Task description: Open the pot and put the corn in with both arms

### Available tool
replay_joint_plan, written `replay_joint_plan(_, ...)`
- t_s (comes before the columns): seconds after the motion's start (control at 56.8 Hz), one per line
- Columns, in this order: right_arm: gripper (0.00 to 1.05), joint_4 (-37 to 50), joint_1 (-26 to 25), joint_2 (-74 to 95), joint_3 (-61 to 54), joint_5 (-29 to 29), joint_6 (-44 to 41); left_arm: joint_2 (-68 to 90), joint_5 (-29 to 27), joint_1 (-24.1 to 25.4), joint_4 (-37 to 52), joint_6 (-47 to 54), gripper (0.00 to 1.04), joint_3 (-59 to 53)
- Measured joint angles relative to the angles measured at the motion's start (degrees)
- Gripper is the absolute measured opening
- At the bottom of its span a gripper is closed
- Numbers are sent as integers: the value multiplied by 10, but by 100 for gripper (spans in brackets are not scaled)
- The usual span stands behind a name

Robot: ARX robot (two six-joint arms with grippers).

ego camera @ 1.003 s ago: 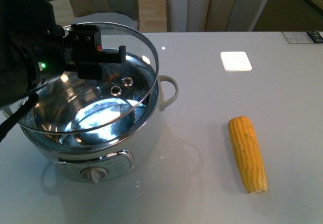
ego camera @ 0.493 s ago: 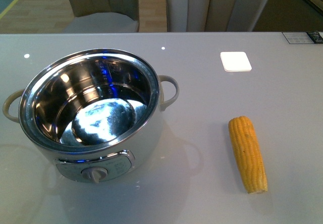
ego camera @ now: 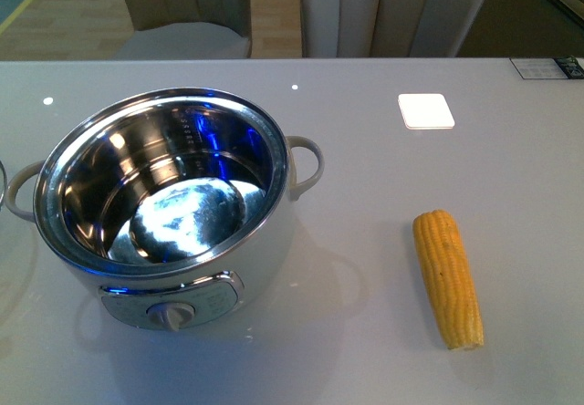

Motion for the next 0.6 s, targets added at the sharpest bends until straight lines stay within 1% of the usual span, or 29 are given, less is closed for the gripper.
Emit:
replay_joint_plan(0.352, 96, 0, 0, 0, 0, 0, 0, 105, 58, 8, 5, -13, 45, 97)
replay_joint_plan(0.598, 96, 0, 0, 0, 0, 0, 0, 139, 59, 8, 7, -3, 45, 121)
